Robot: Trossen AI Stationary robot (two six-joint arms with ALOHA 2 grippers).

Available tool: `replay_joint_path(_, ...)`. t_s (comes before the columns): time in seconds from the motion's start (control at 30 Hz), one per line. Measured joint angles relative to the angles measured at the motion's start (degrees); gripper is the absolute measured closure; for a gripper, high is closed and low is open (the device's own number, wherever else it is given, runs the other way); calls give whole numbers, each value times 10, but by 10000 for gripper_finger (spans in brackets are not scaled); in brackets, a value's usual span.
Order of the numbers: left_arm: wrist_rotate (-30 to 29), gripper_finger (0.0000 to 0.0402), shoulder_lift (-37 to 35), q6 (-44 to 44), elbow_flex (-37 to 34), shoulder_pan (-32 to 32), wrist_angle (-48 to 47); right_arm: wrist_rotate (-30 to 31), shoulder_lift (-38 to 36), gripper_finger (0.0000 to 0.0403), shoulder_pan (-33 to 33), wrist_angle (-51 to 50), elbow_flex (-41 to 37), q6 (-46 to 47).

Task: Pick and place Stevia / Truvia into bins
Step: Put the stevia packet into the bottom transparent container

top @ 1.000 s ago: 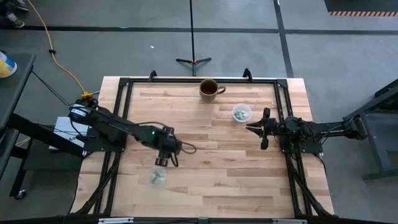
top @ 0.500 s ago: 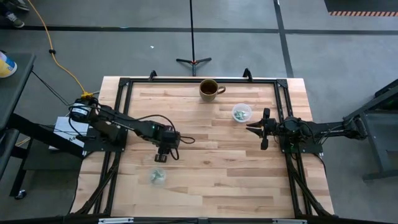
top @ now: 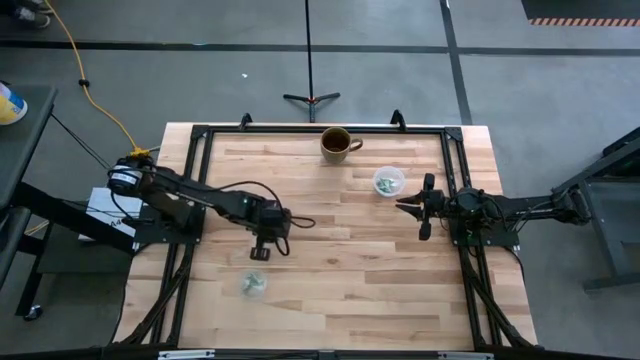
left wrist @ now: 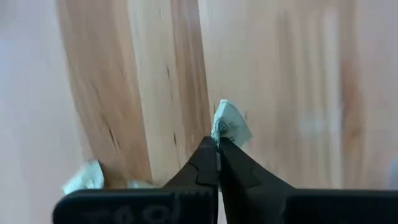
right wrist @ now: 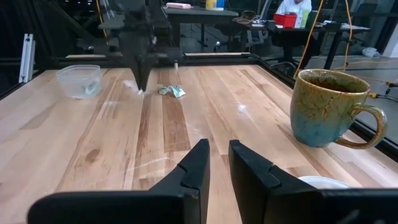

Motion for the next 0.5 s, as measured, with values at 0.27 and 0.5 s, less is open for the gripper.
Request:
replay_joint_path(0.27,56,342,-41,-67,63,-58,-68,-1,2,358,0,-3,0,0)
replay_joint_path(0.5,58,369,-49,-240,99,-178,-95,-3,5,359,0,-5,0,-8)
